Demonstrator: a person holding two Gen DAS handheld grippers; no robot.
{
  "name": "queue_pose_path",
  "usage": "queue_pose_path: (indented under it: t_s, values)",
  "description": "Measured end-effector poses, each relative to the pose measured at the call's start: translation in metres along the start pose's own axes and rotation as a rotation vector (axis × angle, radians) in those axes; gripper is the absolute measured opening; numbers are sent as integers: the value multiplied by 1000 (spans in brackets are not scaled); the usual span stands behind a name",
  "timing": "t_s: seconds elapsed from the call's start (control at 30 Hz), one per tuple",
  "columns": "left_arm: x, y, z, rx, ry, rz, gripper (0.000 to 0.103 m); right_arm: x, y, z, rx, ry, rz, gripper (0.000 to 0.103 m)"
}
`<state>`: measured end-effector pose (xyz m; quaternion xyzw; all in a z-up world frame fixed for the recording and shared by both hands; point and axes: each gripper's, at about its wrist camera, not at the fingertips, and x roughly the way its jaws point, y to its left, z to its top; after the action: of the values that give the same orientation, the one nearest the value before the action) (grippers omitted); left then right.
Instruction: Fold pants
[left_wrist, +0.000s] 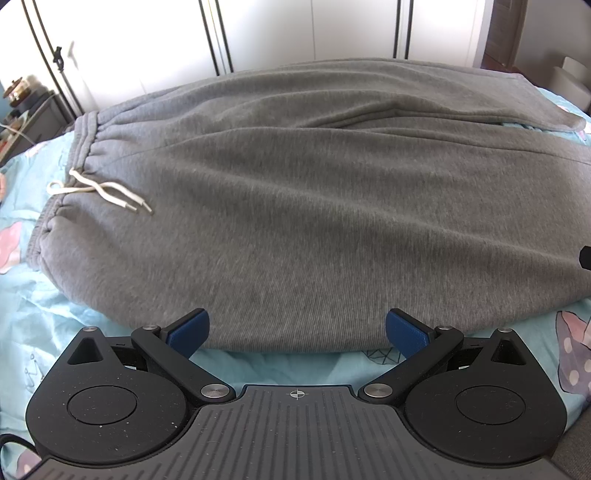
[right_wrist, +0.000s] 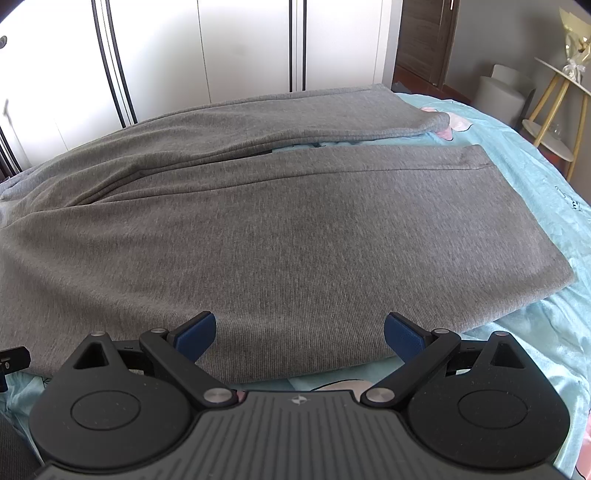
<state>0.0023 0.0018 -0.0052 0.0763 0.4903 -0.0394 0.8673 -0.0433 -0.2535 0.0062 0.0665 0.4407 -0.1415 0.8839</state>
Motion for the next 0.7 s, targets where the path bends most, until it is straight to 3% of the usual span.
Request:
queue_pose_path:
  t_s: [0.7]
  values:
    - [2, 0, 0, -1, 13, 1, 103, 1, -3, -1, 16, 0, 9, 98]
